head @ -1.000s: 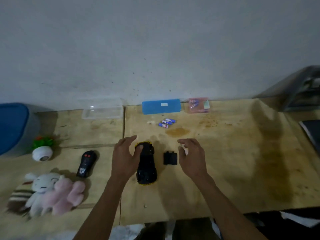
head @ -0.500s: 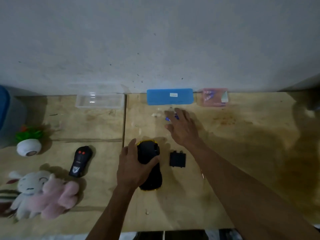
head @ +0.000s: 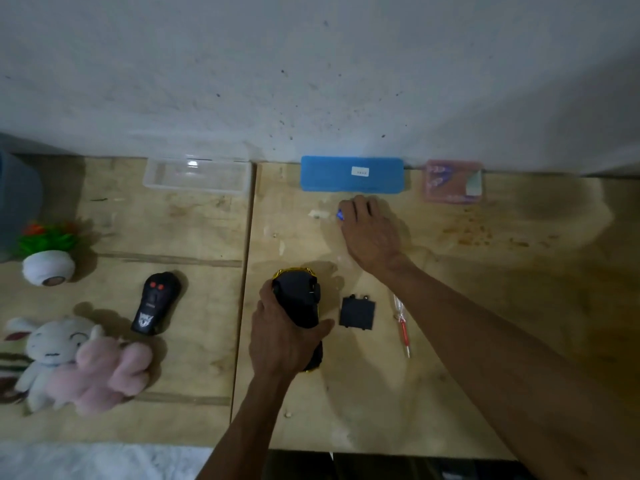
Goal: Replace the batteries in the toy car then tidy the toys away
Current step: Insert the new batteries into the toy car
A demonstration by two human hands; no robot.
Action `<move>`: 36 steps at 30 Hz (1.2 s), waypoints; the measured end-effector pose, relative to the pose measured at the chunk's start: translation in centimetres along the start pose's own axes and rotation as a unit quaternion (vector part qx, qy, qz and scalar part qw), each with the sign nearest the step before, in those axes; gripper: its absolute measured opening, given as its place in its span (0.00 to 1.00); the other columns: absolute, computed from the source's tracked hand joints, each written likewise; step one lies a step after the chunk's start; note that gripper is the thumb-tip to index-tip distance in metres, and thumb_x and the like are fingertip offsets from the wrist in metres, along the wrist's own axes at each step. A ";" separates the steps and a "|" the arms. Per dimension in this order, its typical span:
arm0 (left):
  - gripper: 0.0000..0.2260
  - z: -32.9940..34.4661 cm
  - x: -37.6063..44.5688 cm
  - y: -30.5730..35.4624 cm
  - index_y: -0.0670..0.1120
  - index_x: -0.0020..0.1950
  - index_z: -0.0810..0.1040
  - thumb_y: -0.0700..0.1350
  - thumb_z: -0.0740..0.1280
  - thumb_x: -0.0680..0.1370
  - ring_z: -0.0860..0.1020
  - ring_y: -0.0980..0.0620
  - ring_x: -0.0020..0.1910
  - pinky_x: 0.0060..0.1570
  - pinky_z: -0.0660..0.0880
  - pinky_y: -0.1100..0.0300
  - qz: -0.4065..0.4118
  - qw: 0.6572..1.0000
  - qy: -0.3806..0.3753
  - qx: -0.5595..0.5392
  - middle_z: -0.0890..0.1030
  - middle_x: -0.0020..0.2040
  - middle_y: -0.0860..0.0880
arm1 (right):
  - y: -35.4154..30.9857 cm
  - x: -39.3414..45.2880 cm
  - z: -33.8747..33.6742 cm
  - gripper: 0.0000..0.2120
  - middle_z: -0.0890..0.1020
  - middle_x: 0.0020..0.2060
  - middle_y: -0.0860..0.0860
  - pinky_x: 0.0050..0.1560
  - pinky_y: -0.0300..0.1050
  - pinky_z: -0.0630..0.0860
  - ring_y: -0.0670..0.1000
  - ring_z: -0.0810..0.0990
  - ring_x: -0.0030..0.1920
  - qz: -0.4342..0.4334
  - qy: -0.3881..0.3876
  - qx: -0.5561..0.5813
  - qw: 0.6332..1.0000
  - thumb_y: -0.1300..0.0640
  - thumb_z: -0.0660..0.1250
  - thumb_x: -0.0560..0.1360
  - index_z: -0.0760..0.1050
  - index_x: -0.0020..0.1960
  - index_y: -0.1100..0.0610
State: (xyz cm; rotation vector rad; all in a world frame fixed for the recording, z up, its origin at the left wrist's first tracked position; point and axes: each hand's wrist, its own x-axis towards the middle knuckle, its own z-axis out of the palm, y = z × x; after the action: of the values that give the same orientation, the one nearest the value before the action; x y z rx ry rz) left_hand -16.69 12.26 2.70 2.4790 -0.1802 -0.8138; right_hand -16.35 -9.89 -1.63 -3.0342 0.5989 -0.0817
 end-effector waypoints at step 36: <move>0.51 -16.0 -9.7 2.4 0.63 0.80 0.53 0.47 0.79 0.65 0.78 0.61 0.62 0.58 0.80 0.58 0.244 0.895 -0.190 -0.321 0.74 0.69 0.61 | -12.0 -12.6 -26.3 0.10 0.76 0.35 0.52 0.27 0.40 0.65 0.50 0.72 0.29 0.345 -0.035 0.855 0.385 0.51 0.57 0.81 0.73 0.45 0.54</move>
State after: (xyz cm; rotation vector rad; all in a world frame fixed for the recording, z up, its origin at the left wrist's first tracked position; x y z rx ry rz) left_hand -15.05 19.90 19.88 1.5439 -0.5491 -0.9352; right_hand -25.09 5.05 24.75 -0.6104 0.8153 -0.2784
